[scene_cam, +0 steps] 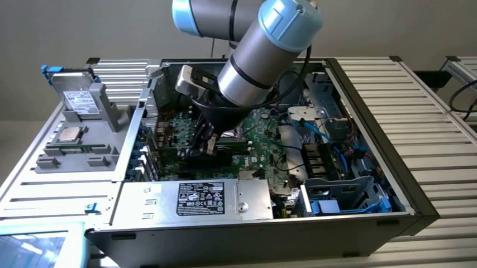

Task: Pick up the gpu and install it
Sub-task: 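Insert the gpu into the slot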

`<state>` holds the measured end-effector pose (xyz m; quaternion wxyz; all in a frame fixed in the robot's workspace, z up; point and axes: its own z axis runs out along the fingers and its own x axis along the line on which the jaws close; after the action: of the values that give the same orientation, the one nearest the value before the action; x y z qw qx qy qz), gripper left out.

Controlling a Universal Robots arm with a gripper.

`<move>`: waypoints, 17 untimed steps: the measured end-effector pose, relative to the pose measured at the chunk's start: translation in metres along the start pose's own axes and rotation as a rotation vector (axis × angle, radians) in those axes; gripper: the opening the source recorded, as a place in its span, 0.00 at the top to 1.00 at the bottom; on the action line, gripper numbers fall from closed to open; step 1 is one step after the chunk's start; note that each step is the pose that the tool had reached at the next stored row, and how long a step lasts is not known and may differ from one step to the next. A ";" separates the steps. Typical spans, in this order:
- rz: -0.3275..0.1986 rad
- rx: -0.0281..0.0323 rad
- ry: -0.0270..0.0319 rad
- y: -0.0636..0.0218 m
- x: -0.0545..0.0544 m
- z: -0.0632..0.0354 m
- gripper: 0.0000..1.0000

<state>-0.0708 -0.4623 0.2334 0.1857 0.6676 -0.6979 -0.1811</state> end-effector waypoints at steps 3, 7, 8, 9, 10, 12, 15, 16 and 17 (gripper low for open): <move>0.000 0.0000 0.0002 0.0000 0.000 -0.0001 0.72; 0.013 -0.0004 -0.0068 -0.0009 -0.001 -0.0006 0.72; 0.018 -0.0005 -0.0103 -0.0012 -0.001 -0.0006 0.72; 0.024 -0.0005 -0.0138 -0.0015 -0.001 -0.0006 0.72; 0.028 -0.0006 -0.0160 -0.0015 -0.001 -0.0005 0.72; 0.031 -0.0006 -0.0177 -0.0016 -0.001 -0.0004 0.72; 0.032 -0.0011 -0.0175 -0.0027 -0.001 0.0014 0.72; 0.032 -0.0015 -0.0167 -0.0033 -0.001 0.0024 0.72; 0.032 -0.0011 -0.0171 -0.0041 -0.001 0.0038 0.72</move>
<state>-0.0692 -0.4615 0.2281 0.1830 0.6546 -0.7100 -0.1842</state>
